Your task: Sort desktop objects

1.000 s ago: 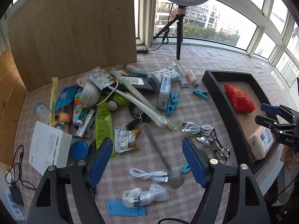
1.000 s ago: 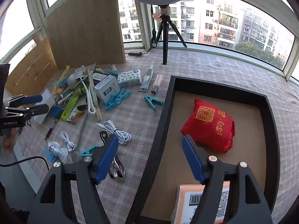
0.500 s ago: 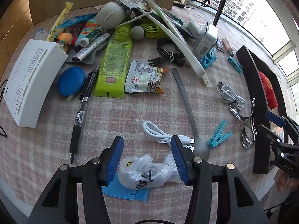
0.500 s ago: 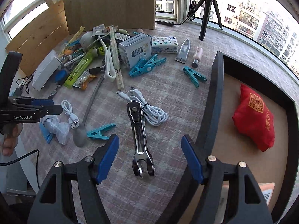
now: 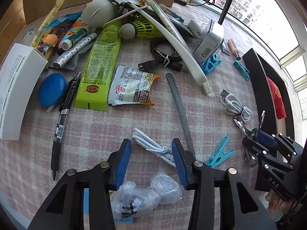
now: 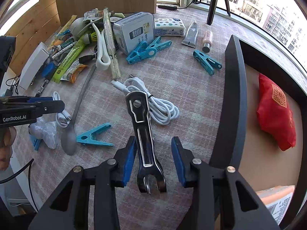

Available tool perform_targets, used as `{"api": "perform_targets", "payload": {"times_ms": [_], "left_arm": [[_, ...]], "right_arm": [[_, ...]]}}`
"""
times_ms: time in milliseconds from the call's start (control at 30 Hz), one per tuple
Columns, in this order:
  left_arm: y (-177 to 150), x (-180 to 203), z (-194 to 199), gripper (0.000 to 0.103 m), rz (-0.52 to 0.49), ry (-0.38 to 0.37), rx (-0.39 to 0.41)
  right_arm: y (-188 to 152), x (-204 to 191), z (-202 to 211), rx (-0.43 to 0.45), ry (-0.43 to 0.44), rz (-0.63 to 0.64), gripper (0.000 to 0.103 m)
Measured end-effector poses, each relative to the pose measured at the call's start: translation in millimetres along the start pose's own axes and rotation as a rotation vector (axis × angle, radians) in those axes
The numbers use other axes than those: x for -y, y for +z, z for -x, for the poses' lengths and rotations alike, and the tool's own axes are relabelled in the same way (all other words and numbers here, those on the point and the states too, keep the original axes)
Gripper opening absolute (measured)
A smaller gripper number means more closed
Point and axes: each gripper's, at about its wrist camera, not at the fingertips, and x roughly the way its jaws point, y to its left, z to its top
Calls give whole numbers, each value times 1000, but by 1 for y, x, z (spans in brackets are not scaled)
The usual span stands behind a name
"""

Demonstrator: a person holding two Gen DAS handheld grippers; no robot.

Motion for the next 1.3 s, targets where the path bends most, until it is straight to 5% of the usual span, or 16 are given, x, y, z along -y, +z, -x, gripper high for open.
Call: {"api": "perform_targets", "payload": {"times_ms": [233,767,1067,1300], "left_arm": [[10,4,-6,33,-15,27,39],[13,-13,41,31,37,-66,121],[30,44,52,31,-77,-120,145],[39,120,50,31,-216,-184,140]], "right_arm": [[-3,3,0,25,30,-57,19],[-5,36,46,125,116,-189,18],[-1,74,81,205,83,-275,18],[-18,126,105,238,-22,-370,18]]}}
